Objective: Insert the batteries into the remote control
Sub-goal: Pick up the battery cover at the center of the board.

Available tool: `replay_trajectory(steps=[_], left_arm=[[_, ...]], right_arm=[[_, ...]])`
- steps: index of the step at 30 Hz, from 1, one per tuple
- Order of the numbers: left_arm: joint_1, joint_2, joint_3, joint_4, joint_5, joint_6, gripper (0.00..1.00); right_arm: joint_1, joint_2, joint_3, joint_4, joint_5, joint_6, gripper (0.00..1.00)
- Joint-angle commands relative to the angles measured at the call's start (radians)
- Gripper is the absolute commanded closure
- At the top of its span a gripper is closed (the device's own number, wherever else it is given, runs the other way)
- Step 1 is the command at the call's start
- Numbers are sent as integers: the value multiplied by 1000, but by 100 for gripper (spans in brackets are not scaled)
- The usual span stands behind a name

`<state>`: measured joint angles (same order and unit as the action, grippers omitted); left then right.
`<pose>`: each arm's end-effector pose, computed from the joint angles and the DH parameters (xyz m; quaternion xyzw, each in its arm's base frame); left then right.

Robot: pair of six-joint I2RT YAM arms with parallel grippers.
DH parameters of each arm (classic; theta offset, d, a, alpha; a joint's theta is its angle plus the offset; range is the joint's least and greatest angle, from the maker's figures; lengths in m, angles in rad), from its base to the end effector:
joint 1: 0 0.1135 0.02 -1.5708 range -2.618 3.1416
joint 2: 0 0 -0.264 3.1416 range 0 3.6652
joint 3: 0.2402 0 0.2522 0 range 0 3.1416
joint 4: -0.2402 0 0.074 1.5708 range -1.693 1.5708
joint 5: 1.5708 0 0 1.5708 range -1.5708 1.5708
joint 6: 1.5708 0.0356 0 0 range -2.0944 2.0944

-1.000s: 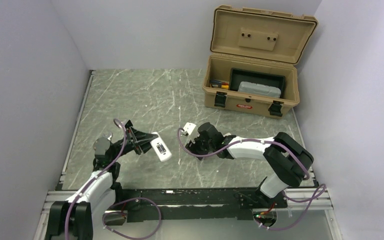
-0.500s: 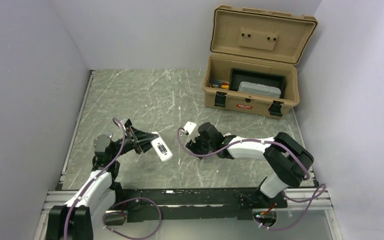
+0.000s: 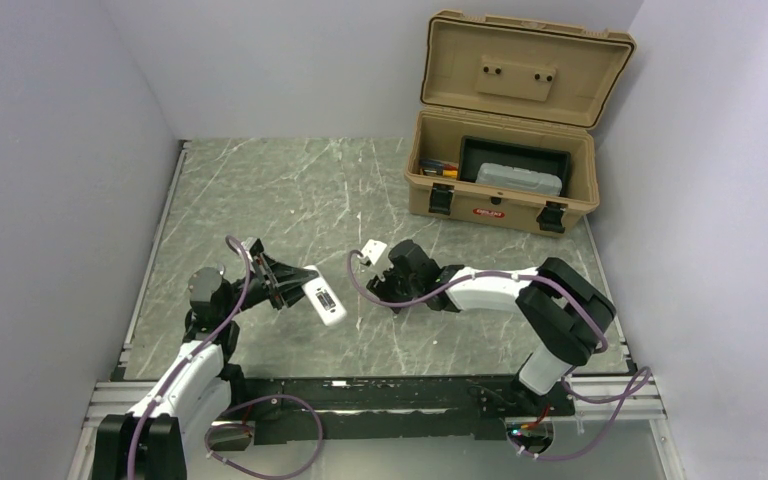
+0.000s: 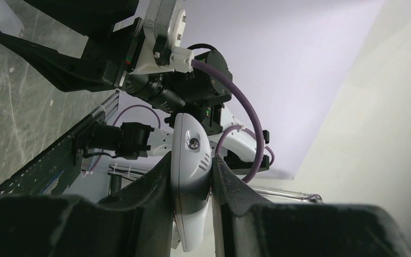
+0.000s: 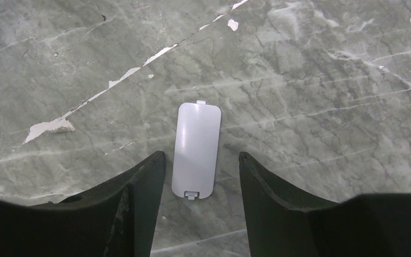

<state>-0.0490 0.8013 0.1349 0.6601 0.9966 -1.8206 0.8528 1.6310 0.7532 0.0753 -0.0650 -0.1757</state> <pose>0.1576 -0.0377 0.1983 -0.2694 0.6551 -0.6995 0.0950 0.2053 0.2385 0.1481 -0.4664 0.8008 0.1528 0.3433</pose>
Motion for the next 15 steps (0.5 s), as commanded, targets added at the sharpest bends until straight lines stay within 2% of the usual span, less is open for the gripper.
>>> replay_trajectory(steps=[1,8,15], left_arm=[[4,-2,14,47,-10,-1,100],[5,3,15,52,-11,-2,100],[6,3,19,45,-13,1,100]], right_arm=[[3,15,23,-49,-7,25,45],[3,41,6,-52,-27,75,45],[3,89,48,-119,-48,106,54]])
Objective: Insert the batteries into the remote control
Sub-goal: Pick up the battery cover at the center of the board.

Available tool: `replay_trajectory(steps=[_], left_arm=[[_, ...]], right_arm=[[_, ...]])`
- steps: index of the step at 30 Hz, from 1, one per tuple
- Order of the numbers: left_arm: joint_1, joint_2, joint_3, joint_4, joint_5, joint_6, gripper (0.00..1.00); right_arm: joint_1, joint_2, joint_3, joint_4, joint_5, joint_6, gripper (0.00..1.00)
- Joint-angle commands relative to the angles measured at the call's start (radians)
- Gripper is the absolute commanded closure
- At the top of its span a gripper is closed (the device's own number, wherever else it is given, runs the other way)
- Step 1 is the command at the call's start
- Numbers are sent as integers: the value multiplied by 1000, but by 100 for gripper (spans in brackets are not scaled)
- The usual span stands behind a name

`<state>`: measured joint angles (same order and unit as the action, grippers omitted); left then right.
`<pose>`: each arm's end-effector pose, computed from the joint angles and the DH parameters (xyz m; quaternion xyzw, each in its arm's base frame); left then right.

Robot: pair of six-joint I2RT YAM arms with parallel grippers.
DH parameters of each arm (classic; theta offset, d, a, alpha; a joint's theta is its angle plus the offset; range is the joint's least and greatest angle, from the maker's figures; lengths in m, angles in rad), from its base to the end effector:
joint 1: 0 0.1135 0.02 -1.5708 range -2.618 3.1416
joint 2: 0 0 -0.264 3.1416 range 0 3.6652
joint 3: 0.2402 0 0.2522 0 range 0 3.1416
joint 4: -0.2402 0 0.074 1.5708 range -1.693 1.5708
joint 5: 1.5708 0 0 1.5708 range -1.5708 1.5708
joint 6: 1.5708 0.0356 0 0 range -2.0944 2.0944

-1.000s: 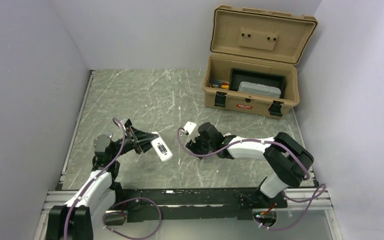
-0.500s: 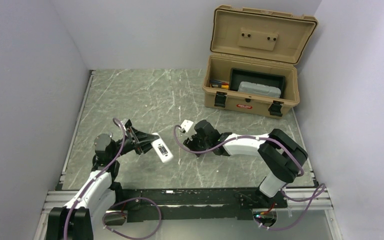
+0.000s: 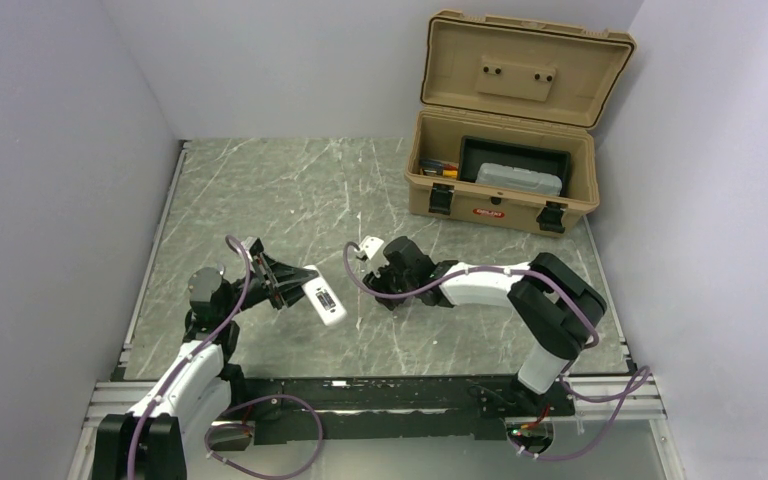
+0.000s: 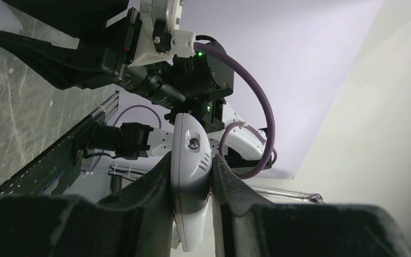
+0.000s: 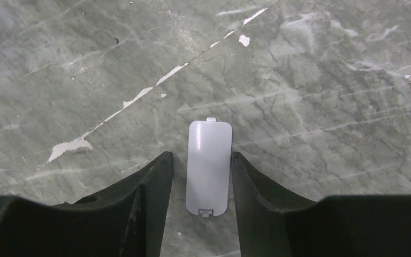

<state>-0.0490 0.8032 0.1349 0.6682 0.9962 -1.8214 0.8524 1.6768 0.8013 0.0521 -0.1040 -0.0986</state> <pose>0.1578 -0.0377 0.1988 -0.2676 0.6545 -0.7004 0.0969 0.2113 0.2473 0.1461 -0.4425 0.8179 0.1792 0.3212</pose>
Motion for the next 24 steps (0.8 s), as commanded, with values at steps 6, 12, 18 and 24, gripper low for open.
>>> replay_trajectory(steps=[6,12,18,24], left_arm=[[5,9,17,44,-11,1,100],[6,20,24,52,-11,2,100],[6,21,21,55,-9,1,100],[6,19,12,60,-11,-4,100]], right_arm=[[2,22,-24,-96,-1,72,53],[2,-12,-43,-108,20,129,48],[4,-23,-48,-130,32,167,48],[5,-17,-42,-156,37,196,51]])
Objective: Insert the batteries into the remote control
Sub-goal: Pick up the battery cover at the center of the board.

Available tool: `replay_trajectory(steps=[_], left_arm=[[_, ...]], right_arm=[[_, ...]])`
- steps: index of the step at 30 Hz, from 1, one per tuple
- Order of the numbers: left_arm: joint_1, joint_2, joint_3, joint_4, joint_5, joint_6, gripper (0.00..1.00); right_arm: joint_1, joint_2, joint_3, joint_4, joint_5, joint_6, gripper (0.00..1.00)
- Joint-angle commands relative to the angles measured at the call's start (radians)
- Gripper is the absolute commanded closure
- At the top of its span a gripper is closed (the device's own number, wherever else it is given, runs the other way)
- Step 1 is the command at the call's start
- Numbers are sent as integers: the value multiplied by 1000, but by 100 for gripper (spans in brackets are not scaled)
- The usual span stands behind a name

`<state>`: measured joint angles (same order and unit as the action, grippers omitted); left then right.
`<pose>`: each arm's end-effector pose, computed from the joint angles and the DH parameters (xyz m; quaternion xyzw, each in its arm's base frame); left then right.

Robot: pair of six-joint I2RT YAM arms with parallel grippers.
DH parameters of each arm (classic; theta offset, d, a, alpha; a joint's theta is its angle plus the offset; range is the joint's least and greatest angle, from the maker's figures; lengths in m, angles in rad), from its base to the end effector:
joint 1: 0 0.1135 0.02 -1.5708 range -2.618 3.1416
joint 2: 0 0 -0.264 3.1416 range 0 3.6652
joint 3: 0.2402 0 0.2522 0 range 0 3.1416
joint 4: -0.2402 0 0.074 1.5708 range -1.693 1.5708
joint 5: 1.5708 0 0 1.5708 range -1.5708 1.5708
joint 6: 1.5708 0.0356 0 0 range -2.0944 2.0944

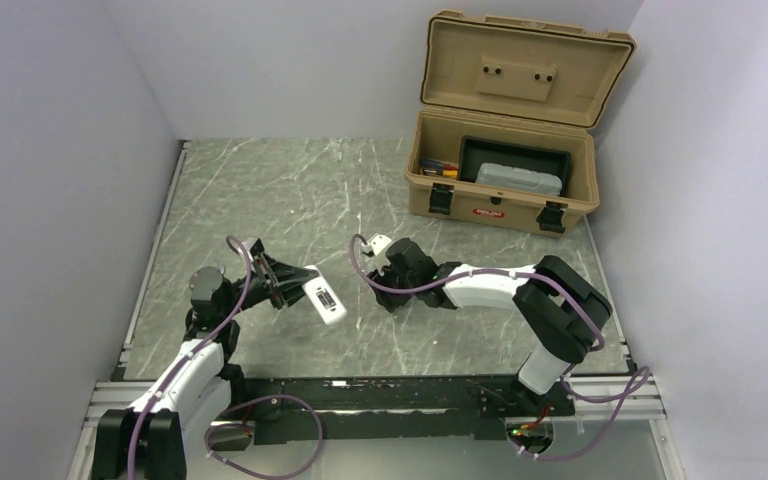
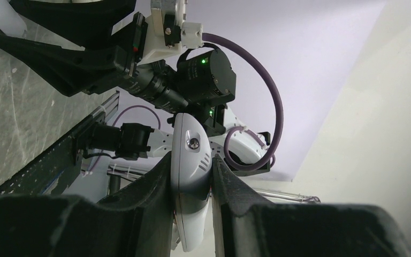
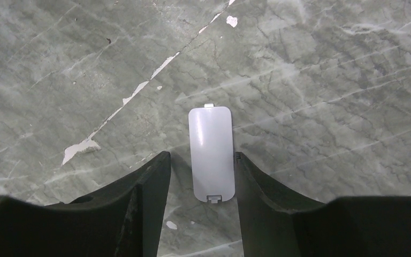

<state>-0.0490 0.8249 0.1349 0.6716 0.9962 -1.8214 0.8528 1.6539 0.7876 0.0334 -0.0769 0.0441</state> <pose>0.1596 -0.0377 0.1960 -0.2740 0.6557 -0.6976 0.0910 0.2084 0.2428 0.1478 -0.3794 0.8514 0.1886 0.3092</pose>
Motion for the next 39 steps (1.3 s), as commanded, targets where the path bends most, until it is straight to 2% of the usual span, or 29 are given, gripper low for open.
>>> replay_trajectory(steps=[1,9,14,20,28,36,39], left_arm=[[6,-3,14,53,-10,-1,100],[6,-4,15,44,-15,7,100],[6,-3,17,39,-11,11,100],[5,-6,4,52,-13,1,100],[5,7,8,59,-11,9,100],[7,42,10,67,-11,61,100],[7,57,24,10,-19,131,100]], right_arm=[[5,4,-29,-140,12,59,51],[26,-30,-52,-149,41,98,51],[50,6,-16,-181,67,93,52],[84,60,29,-224,125,97,59],[92,56,26,-233,170,126,68],[92,-23,-6,-192,179,142,72],[89,-64,-5,-196,192,147,72]])
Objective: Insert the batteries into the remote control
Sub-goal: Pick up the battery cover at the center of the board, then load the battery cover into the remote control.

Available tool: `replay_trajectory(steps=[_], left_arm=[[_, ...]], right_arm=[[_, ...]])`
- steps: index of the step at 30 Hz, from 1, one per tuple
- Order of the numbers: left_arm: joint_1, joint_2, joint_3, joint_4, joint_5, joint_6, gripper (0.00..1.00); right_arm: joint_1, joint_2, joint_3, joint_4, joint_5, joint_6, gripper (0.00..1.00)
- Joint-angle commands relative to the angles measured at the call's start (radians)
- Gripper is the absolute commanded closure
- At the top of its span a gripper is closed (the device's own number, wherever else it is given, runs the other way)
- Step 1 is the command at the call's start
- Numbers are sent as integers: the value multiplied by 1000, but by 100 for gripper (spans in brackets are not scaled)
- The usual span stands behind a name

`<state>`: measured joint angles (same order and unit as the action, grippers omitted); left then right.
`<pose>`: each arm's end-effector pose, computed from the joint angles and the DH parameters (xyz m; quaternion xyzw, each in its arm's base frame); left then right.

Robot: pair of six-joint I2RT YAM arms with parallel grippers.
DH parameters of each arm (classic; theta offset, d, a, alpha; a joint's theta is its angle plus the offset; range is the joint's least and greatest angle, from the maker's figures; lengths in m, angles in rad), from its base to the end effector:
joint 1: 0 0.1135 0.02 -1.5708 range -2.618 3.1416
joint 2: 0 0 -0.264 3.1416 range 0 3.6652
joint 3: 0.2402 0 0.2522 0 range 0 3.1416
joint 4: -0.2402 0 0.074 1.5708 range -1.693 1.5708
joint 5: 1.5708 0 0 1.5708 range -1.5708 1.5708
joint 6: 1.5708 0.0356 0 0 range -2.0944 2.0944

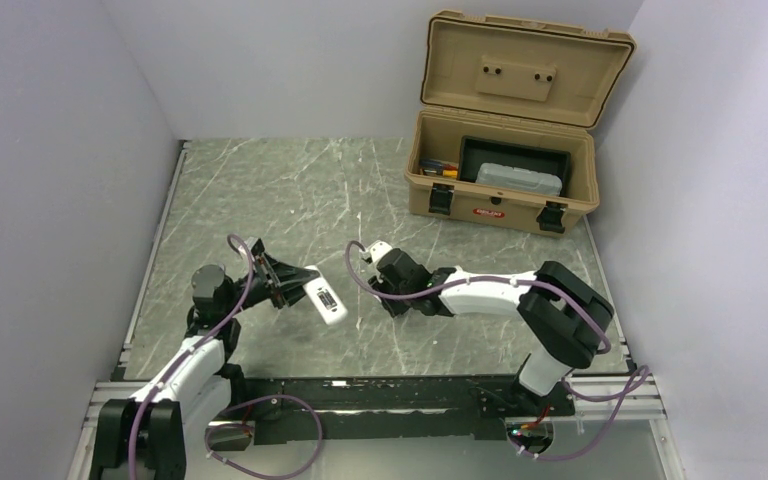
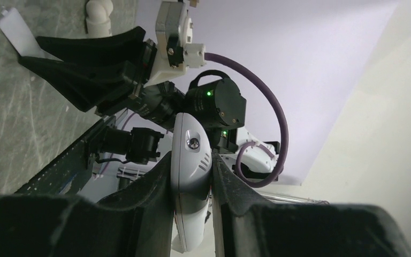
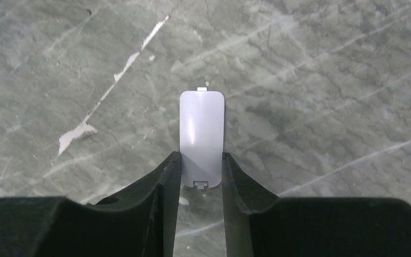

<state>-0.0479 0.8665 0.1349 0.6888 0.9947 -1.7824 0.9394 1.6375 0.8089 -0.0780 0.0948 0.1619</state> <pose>0.1631 -0.0377 0.1917 -0.2704 0.6622 -0.6920 0.0976 0.1886 0.2522 0.1508 -0.3436 0.8797 0.1322 0.3010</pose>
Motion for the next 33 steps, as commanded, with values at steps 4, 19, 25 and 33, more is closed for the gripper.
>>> replay_trajectory(steps=[4,19,25,33], left_arm=[[5,31,60,-144,-43,251,100],[-5,34,154,-329,-221,639,100],[-114,0,179,-303,-346,722,100],[-312,22,120,-48,-622,620,100]], right_arm=[[4,-113,-26,-92,23,32,72],[1,-382,42,-217,-3,22,74],[5,-453,119,-243,-80,43,74],[32,-455,196,-247,-105,88,74]])
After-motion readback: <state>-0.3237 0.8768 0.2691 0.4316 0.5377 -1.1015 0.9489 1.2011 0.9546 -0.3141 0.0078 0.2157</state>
